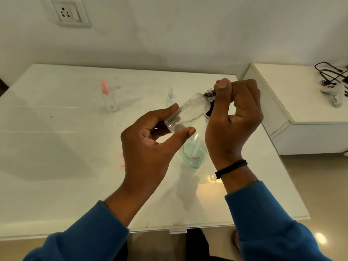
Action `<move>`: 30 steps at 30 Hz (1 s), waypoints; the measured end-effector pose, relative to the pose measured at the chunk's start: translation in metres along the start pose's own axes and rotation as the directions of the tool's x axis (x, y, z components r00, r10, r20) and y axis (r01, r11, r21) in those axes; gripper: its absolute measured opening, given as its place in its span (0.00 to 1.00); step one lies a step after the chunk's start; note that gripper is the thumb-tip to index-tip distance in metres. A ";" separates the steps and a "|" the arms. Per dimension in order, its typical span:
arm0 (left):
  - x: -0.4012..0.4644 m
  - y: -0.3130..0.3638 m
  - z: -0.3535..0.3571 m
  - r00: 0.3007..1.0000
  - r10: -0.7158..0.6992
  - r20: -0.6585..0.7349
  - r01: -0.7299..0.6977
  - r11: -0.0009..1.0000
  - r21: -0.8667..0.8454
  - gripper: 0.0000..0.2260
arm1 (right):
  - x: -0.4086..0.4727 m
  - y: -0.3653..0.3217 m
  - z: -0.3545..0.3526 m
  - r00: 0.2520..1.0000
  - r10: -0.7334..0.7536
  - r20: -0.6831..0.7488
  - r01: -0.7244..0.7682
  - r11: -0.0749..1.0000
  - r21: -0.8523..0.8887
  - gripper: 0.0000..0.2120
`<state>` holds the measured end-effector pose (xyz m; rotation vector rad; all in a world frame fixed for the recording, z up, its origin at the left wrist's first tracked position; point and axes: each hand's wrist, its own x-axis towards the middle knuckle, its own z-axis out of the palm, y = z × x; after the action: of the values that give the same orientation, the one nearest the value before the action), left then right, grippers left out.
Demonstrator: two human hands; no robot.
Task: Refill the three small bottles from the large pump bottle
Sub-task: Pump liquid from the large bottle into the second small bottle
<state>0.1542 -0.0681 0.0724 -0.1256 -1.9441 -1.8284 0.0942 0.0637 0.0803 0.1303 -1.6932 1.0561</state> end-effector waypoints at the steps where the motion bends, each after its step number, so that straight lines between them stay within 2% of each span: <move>1: 0.000 0.000 0.000 1.000 -0.001 0.001 0.001 1.000 -0.006 0.21 | 0.001 -0.001 0.000 1.000 0.003 0.001 -0.003 1.000 -0.004 0.15; 30: 0.000 0.001 0.001 1.000 0.006 0.001 -0.006 1.000 0.008 0.21 | 0.003 -0.001 0.000 1.000 0.001 0.017 -0.001 1.000 0.001 0.16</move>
<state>0.1545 -0.0667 0.0732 -0.1297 -1.9498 -1.8168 0.0937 0.0646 0.0835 0.1394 -1.7077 1.0595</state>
